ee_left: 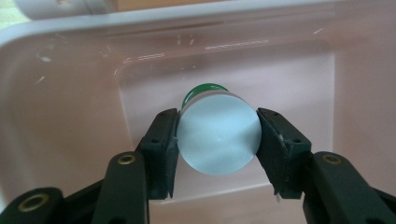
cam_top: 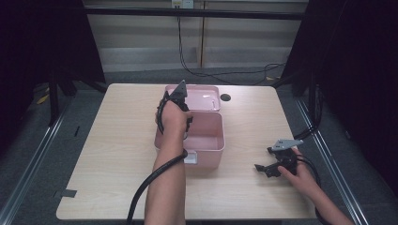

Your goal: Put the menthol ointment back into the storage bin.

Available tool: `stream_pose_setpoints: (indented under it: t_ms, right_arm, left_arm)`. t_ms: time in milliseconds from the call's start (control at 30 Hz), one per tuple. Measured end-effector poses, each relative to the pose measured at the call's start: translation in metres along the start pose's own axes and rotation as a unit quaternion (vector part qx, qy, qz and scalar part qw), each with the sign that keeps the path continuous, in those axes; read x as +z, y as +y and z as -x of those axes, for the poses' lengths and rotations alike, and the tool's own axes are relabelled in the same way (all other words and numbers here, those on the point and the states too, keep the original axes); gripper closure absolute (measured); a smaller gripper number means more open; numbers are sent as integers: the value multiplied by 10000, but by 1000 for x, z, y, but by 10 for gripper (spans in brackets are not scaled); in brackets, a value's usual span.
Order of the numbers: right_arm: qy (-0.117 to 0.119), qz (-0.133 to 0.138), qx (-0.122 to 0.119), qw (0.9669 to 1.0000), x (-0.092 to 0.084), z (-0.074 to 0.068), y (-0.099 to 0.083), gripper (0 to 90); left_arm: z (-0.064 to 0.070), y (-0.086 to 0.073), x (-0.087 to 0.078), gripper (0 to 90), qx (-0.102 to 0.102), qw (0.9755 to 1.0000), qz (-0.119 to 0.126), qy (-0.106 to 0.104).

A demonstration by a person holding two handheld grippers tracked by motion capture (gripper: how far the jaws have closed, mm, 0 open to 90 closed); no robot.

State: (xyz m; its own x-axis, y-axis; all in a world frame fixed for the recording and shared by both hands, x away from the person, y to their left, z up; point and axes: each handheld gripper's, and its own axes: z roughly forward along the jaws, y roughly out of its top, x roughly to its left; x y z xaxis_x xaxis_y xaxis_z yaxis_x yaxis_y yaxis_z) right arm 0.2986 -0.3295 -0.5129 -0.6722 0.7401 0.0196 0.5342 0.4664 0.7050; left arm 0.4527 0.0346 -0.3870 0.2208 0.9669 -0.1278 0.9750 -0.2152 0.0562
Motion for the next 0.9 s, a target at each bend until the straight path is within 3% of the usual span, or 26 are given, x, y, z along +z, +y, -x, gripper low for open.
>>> stream_pose_setpoints:
  t_ms: [167, 300, 900]
  right_arm:
    - [4, 0, 0, 10000, 0, 0, 0, 45]
    - [4, 3, 2, 10000, 0, 0, 0, 45]
    - [11, 5, 3, 10000, 0, 0, 0, 45]
  left_arm:
    - [-1, 0, 7, 506, -116, 9999, 33, 88]
    - [-2, 1, 10, 506, -90, 9998, 142, 148]
    - [-1, 2, 25, 505, -160, 9994, 276, 114]
